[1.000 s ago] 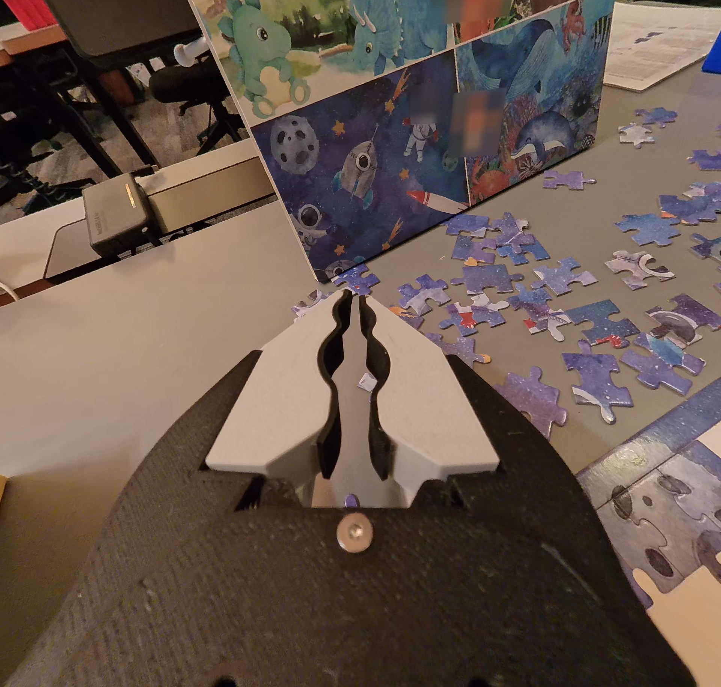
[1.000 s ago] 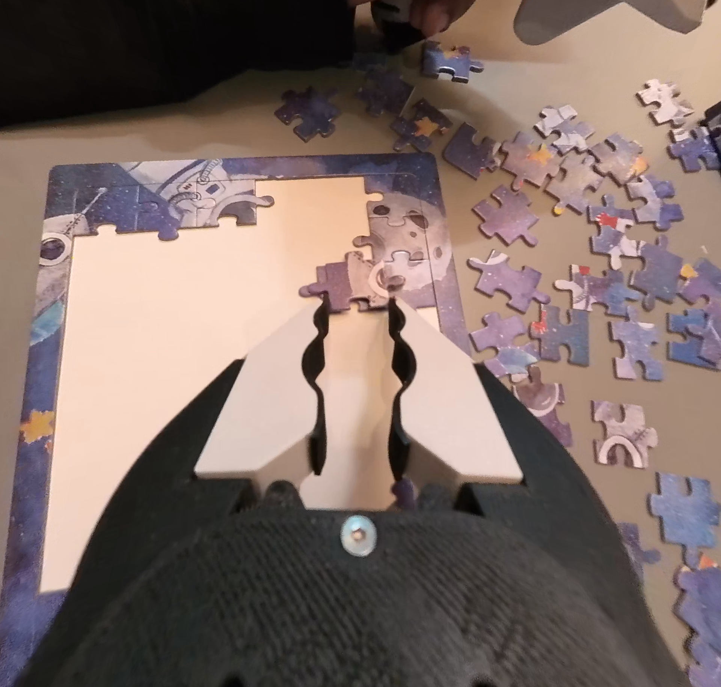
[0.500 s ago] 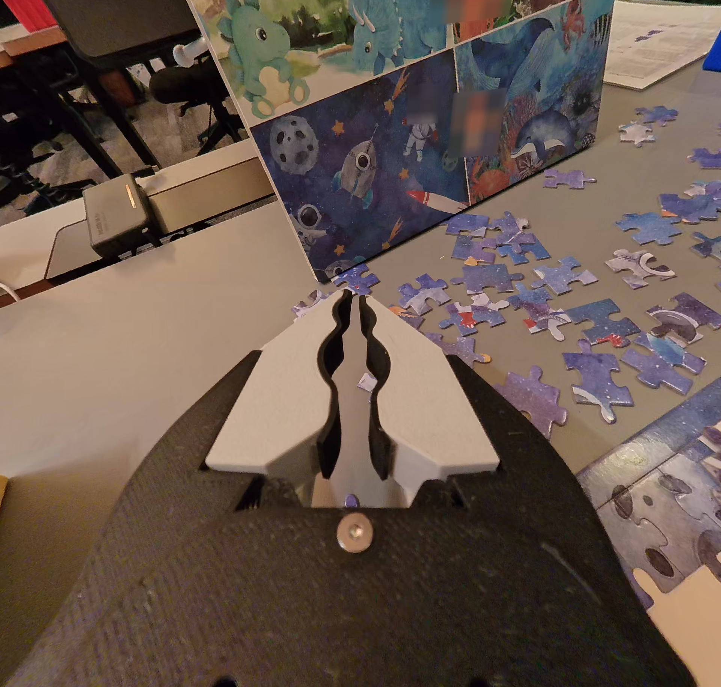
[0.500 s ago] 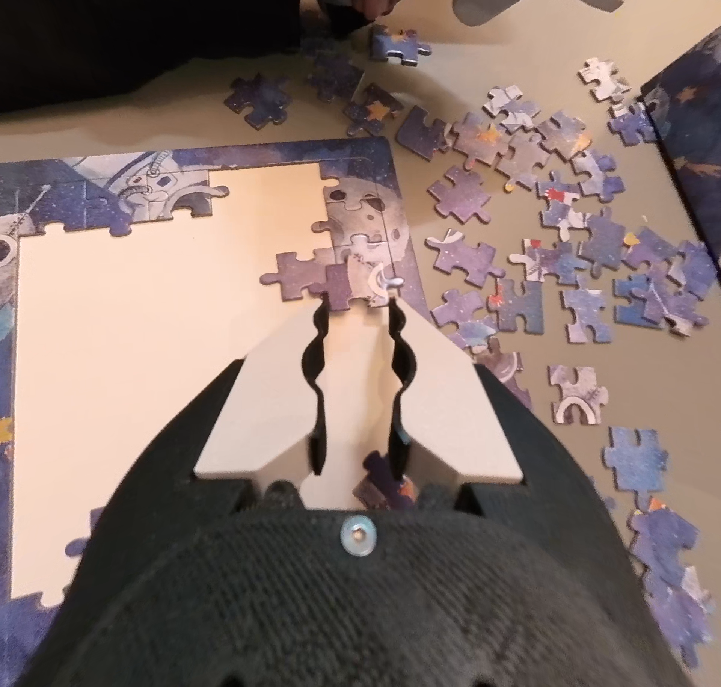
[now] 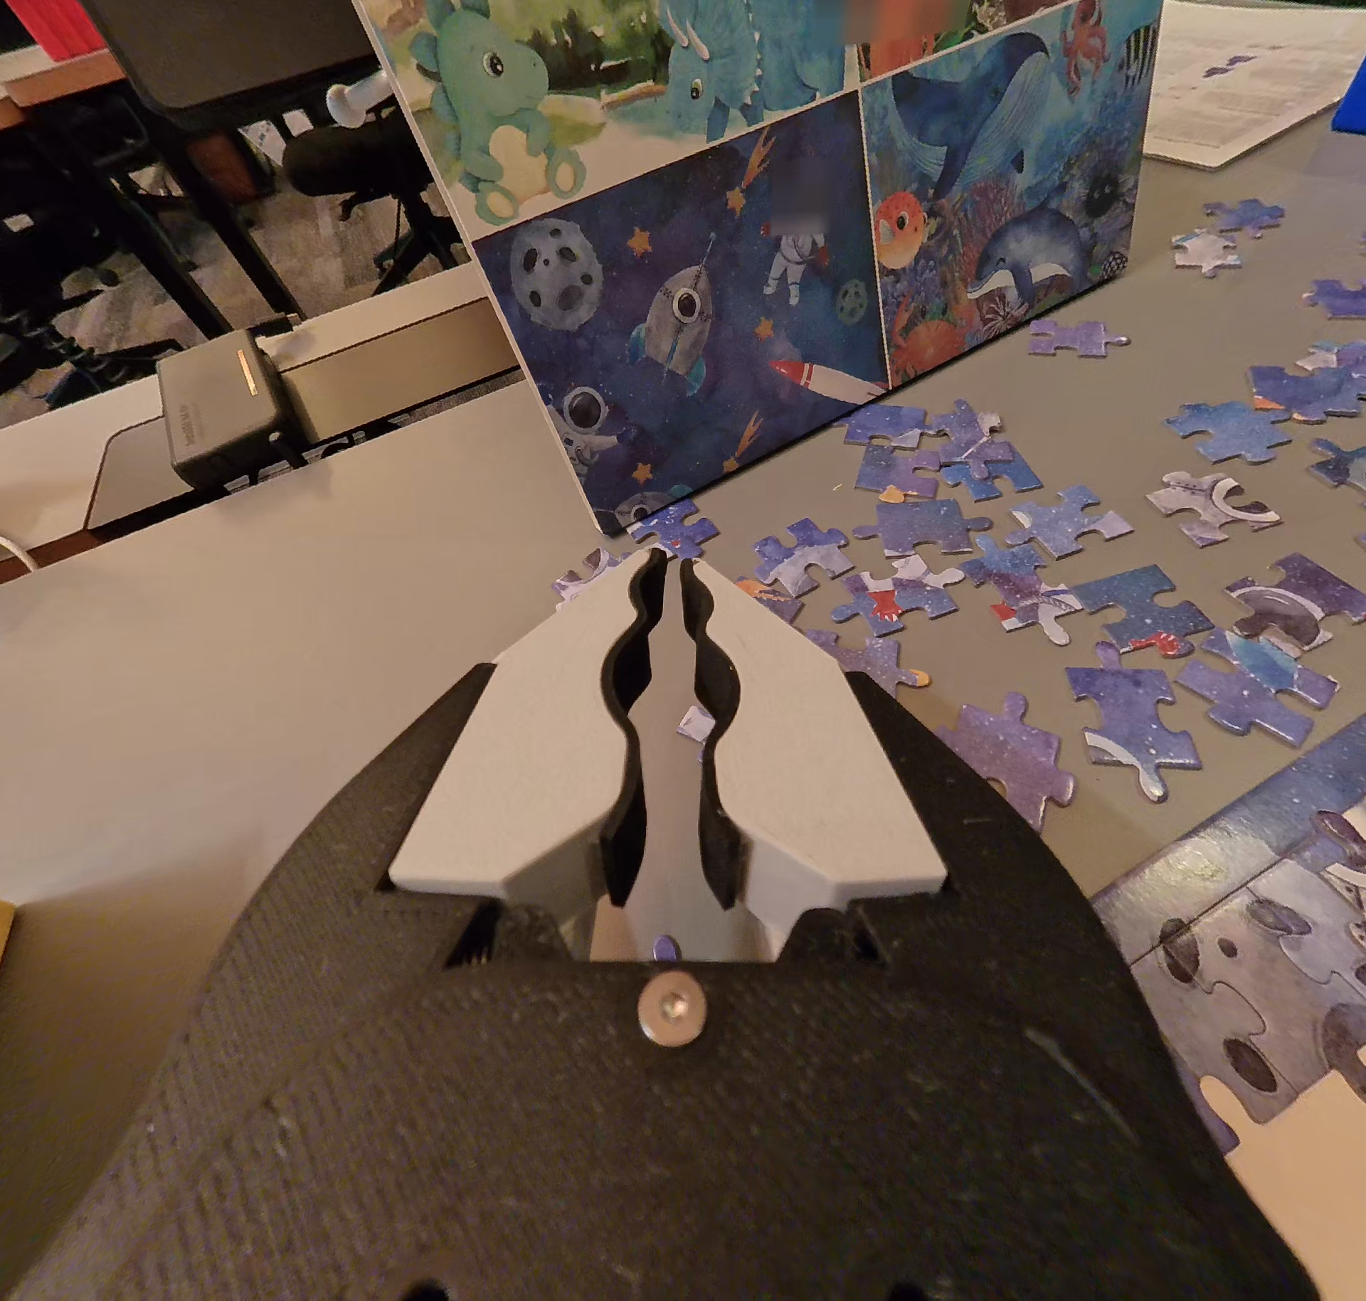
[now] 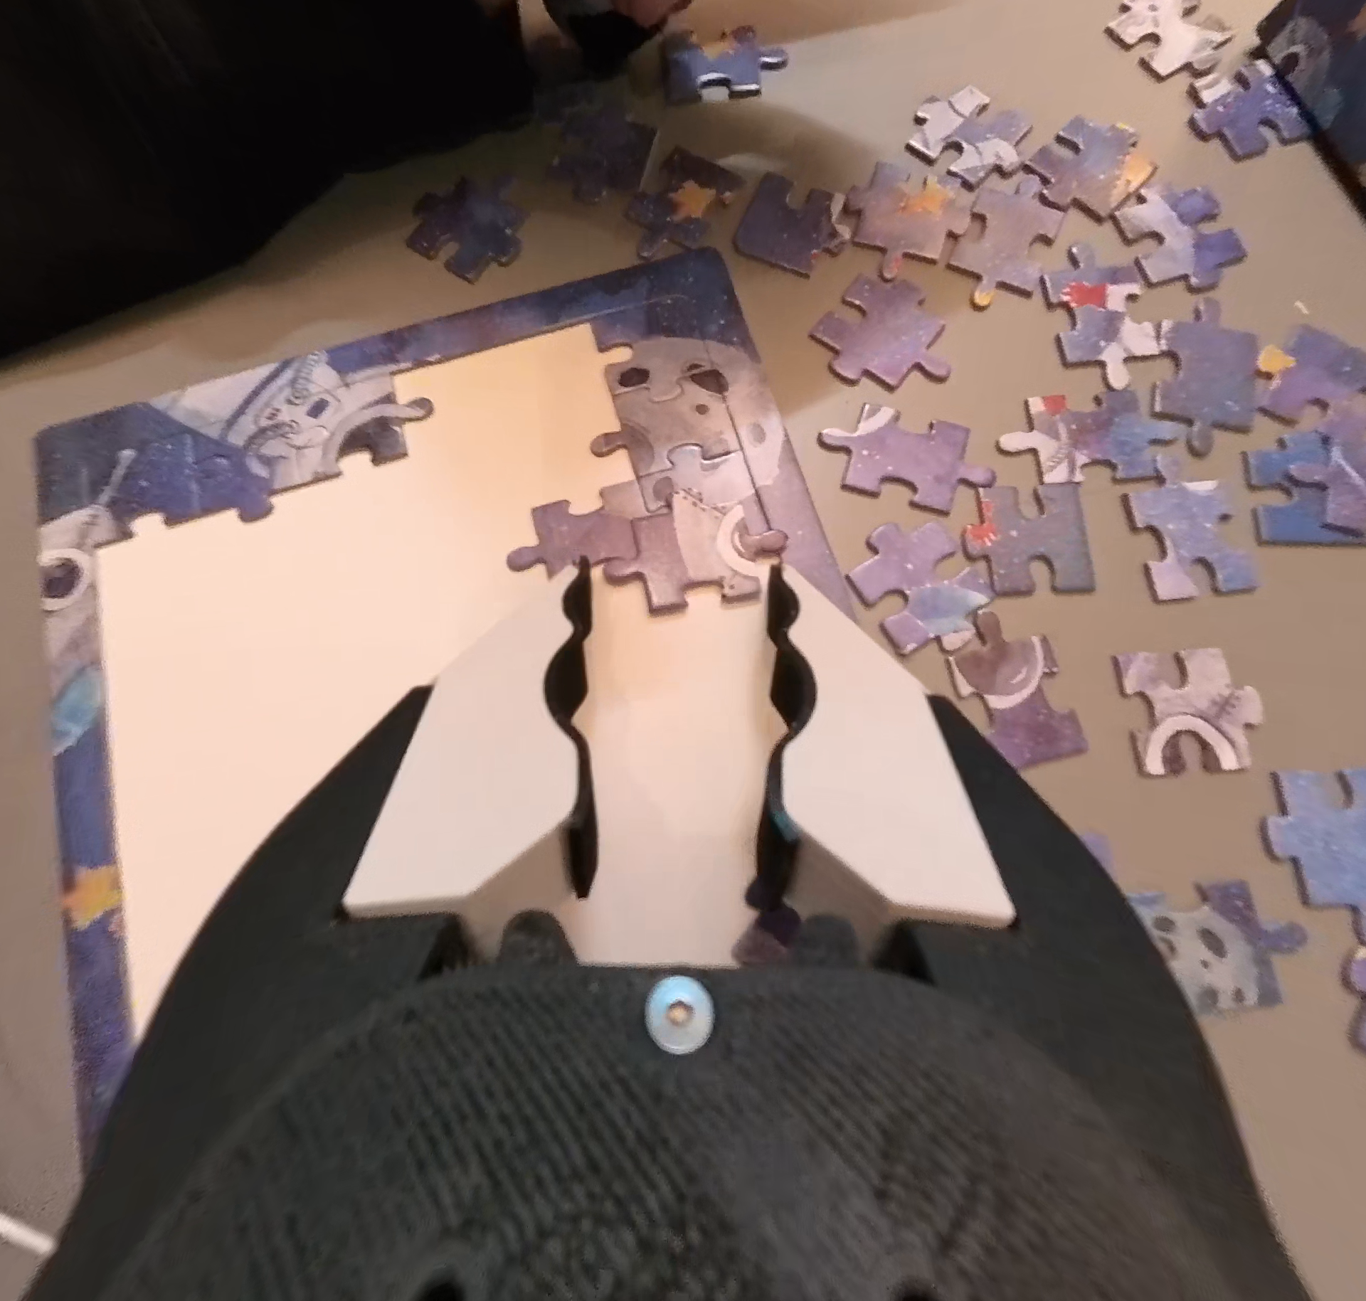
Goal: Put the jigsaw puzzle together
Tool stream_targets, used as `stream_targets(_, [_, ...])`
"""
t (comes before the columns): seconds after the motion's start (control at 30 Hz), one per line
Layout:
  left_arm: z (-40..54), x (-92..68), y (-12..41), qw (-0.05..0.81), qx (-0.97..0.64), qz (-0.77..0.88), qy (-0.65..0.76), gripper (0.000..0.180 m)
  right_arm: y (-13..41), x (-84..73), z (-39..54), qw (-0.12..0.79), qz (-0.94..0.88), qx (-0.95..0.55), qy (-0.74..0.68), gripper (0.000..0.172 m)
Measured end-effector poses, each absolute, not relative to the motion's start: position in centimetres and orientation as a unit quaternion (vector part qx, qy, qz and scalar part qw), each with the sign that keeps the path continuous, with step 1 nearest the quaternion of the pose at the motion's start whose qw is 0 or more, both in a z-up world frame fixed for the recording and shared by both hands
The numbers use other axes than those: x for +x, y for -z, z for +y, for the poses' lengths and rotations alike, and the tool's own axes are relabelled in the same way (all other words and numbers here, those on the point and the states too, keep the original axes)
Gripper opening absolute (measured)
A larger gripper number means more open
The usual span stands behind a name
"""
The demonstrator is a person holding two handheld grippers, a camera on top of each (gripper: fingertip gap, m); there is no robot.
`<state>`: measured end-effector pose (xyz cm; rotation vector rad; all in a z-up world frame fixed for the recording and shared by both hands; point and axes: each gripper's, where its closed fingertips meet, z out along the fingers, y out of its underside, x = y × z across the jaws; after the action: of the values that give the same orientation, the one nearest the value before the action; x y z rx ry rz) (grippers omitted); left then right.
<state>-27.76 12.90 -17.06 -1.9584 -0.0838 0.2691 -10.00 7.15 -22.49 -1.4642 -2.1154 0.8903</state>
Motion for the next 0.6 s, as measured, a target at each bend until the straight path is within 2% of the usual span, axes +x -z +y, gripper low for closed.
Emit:
stream_targets(0.4, [12.9, -27.7, 17.1, 0.548, -0.828, -0.034, -0.115, 0.002, 22.6, -9.3, 10.3, 0.221, -0.756, -0.551, -0.276, 0.041])
stream_targets(0.6, [13.0, -27.7, 17.1, 0.547, -0.828, -0.032, -0.117, 0.002, 21.9, -9.3, 9.8, 0.199, -0.737, -0.564, -0.315, 0.044])
